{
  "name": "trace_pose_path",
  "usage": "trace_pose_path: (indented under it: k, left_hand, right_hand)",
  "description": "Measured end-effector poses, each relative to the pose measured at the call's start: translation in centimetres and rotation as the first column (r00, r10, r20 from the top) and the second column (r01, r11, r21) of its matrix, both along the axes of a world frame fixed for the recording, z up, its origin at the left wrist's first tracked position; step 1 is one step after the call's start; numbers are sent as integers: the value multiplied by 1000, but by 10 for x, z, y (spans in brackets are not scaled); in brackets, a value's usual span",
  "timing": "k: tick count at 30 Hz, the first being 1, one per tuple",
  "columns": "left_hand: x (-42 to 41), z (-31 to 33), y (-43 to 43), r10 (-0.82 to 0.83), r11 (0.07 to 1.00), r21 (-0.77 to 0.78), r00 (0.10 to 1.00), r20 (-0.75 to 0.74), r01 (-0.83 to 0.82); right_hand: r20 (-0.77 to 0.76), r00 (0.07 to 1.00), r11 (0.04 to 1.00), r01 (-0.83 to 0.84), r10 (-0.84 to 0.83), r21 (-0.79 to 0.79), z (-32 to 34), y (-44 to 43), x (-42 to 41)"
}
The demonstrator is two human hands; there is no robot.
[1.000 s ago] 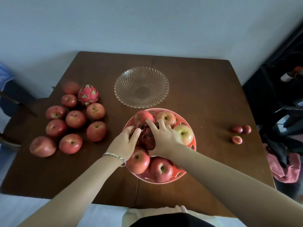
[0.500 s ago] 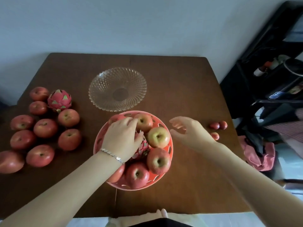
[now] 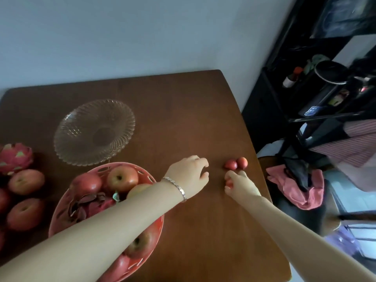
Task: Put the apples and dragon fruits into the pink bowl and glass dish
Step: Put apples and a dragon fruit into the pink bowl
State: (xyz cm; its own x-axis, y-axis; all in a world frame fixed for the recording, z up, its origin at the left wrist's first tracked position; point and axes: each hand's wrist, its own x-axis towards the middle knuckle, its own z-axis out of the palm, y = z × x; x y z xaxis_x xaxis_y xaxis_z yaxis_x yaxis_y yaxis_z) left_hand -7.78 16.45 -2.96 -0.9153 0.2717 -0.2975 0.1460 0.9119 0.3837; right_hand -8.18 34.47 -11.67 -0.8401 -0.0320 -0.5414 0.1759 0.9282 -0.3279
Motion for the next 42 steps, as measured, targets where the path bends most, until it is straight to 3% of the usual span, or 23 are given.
trace_pose_path:
  k: [3,6,14,19,23,26,28,31,35,39,42]
  left_hand:
    - [-31,-30,34,-16,999,-40,987,160,23]
    - [-55,-60,64,-55,991,-105,977,204,77]
    - [-77,-108,124,-213,934,-242,953,215,263]
    - [-80,-109,120,-117,972,-181,974,192,152]
    - [-67,-85,93,164,983,25,932,323,-182]
    - [-47,-47,61,331,810,288,804,494,-510]
    - [-28,-21,31,338,750,391,818,466,-533]
    - [14,9,-25,361,722,504,880,310,-474]
    - [66,26,-94,435,796,429,896,86,-427]
    - [99,11,-148,508,797,350,860,54,-493]
    - [114,7,-175,526,773,385,849,52,-503]
  right_hand:
    - [63,971,944,239,-230,-226,5,18,-15]
    - [86,911,842,406,-403,-356,8,39,-34]
    - [66,875,818,472,-479,-328,-6,78,-58]
    - [110,874,812,481,-473,-332,-7,80,-54]
    - [98,918,862,396,-385,-316,-2,67,-47]
    - [66,941,867,330,-331,-374,9,48,-40]
    - [54,960,859,271,-275,-434,24,28,-33]
    - [2,989,870,132,-149,-475,47,-11,-18]
    - [-117,993,859,-67,8,-507,77,-75,7]
    - [-290,954,769,-243,79,-591,94,-138,26]
    - [-353,916,782,-358,190,-510,89,-181,36]
